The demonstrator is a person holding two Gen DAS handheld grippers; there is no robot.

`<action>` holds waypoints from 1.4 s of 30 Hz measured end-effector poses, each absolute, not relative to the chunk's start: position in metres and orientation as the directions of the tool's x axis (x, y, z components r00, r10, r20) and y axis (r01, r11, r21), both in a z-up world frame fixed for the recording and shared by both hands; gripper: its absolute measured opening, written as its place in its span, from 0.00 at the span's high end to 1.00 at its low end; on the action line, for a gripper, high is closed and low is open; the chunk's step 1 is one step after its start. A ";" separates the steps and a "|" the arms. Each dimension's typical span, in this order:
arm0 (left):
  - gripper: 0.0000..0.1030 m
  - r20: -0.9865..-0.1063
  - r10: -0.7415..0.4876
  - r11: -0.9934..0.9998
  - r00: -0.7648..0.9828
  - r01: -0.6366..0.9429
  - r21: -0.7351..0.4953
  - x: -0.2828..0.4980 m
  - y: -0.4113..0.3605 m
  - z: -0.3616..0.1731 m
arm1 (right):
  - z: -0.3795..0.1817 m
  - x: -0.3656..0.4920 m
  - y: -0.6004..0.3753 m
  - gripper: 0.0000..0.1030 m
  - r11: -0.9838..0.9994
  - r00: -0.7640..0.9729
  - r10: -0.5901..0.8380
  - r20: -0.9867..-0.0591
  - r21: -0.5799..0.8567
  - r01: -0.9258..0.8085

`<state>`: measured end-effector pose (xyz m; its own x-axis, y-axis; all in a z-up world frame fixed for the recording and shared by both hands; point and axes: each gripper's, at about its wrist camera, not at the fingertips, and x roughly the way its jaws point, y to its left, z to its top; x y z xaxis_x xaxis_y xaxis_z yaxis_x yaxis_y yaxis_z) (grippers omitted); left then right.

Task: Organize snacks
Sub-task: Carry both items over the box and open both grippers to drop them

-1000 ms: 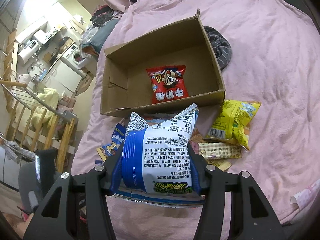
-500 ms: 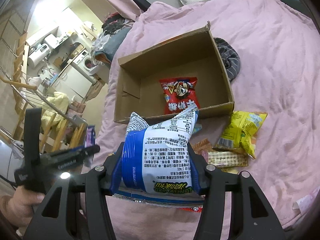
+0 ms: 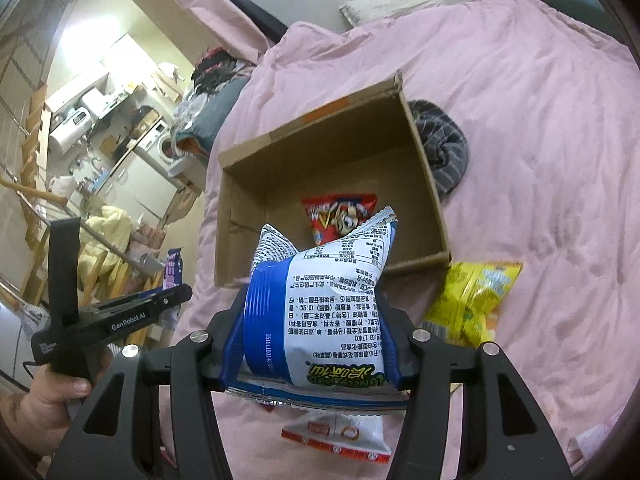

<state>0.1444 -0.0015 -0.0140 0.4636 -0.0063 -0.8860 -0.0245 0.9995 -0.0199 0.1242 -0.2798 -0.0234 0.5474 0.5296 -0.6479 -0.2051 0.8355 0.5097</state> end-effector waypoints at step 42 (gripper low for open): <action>0.85 -0.842 -0.062 0.998 0.535 0.044 -0.046 0.226 -0.021 -0.043 | -0.054 0.232 -0.250 0.41 0.917 0.578 0.391 -0.716 0.361 -0.172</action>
